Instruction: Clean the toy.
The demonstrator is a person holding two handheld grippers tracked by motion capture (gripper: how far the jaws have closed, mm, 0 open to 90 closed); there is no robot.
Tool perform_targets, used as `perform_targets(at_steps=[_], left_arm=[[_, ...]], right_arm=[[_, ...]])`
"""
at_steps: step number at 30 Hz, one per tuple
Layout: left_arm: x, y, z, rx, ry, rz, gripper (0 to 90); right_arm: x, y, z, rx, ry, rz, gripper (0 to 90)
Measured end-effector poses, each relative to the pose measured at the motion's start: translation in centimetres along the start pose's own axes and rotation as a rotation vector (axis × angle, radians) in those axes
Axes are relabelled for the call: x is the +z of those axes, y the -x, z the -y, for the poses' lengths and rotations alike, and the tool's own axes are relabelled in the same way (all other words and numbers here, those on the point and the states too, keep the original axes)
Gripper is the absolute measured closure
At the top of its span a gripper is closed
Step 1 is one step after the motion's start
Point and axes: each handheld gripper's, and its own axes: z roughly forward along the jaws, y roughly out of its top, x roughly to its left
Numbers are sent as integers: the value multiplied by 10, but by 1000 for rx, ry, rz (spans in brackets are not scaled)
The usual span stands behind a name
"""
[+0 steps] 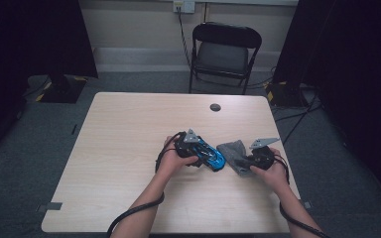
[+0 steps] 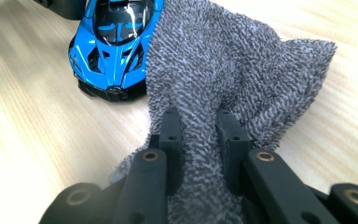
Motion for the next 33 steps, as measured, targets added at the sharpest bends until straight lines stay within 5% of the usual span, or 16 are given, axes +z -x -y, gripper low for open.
perform_targets(at_steps=[28, 33], left_arm=[[1, 1, -1, -2, -4, -10, 154], [1, 1, -1, -3, -4, -10, 154]], right_arm=[[-29, -4, 28, -3, -4, -3, 759], [-36, -2, 27, 23, 34, 1, 759]])
